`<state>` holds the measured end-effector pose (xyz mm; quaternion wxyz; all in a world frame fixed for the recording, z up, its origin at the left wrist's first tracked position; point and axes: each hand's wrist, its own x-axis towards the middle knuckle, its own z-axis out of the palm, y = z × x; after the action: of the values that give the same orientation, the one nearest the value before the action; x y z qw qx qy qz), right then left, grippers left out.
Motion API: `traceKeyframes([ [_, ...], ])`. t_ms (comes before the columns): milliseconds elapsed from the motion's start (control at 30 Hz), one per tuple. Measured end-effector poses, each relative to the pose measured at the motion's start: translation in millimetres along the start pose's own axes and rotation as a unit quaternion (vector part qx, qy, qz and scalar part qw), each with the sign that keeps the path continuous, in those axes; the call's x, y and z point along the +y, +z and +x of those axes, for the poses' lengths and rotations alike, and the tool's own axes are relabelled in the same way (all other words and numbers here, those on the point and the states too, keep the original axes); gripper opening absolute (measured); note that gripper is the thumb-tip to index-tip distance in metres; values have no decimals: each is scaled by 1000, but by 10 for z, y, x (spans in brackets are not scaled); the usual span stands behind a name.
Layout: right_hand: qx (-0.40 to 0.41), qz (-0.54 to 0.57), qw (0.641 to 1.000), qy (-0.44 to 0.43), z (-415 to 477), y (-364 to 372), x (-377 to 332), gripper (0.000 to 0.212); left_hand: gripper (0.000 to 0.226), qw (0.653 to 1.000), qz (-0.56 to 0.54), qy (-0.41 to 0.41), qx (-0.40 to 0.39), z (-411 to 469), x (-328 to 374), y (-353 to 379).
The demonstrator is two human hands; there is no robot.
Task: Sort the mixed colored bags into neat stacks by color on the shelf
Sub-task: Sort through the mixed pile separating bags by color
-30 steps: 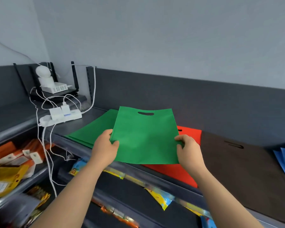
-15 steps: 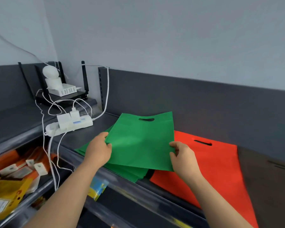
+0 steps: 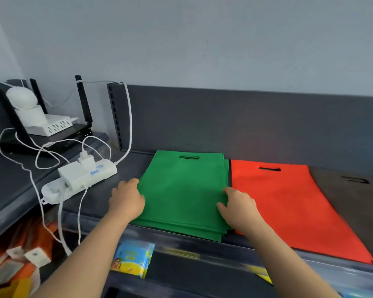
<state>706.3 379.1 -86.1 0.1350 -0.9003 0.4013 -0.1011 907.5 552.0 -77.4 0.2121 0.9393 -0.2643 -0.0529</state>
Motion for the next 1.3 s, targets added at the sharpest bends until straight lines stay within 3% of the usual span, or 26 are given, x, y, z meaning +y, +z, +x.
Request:
traceKeyframes([
  [467,0,3,1000,30,-43,45,-308,34,51,997,51,63,9,11,-90,-110],
  [733,115,-9,993,-3,-260,-295,-62,32,51,982,19,179,54,-226,454,-18],
  [1000,153,-31,987,26,-749,-858,715,35,47,952,-50,299,53,-846,1472,307],
  [1300,190,-45,976,97,-1652,-1615,2350,41,35,908,-129,397,20,-1996,3075,943],
])
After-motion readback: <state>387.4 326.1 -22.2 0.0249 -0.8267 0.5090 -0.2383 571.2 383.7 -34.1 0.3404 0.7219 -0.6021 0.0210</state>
